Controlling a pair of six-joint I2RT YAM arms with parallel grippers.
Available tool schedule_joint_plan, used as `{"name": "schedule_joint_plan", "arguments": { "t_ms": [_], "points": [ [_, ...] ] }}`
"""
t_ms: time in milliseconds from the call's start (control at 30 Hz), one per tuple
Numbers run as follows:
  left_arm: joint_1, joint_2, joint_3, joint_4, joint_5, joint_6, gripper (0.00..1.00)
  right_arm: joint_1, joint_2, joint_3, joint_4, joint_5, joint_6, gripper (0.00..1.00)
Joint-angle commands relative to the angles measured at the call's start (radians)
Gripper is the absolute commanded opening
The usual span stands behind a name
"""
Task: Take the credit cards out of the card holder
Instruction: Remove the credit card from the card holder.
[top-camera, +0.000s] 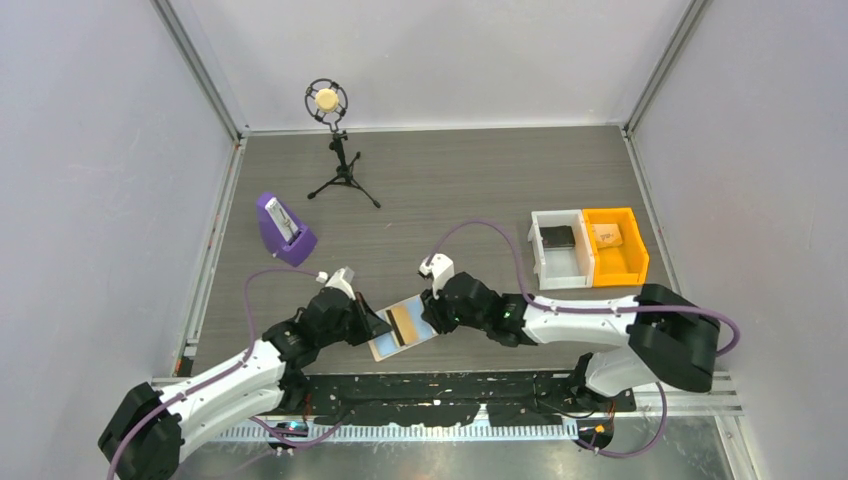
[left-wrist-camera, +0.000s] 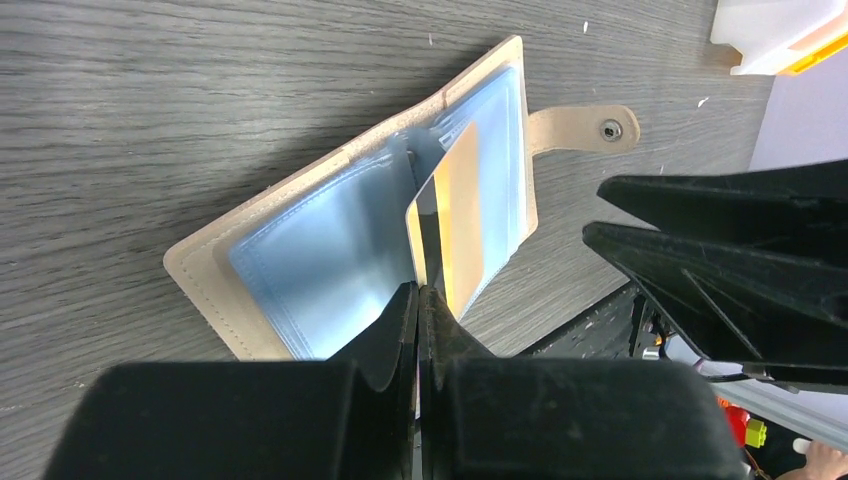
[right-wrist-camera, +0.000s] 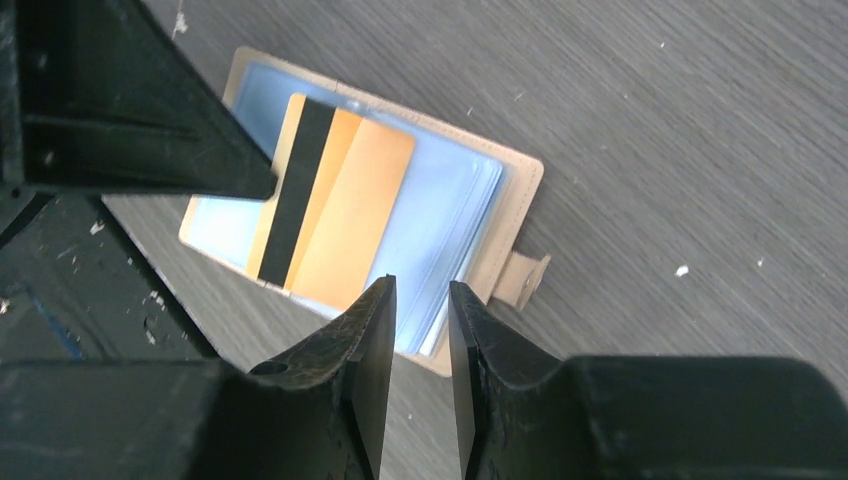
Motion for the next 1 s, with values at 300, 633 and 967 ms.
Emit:
{"name": "schedule_joint_plan", "arguments": {
  "t_ms": [300, 633, 967],
  "points": [
    [0.018, 0.015, 0.039, -0.078, -0.017, 0.028, 0.00, -0.025, 0.214, 0.146, -0.081, 0.065, 0.124, 0.32],
    [0.034, 0.011, 0.089, -0.219, -0.054, 0.045, 0.00, -0.100, 0.251, 0.124, -0.155, 0.094, 0.164, 0.29],
    [0.038, -0.025, 0.078, -0.132, 0.016, 0.020, 0.00, -0.148, 0.152, 0.063, -0.136, 0.043, 0.113, 0.30]
  ]
}}
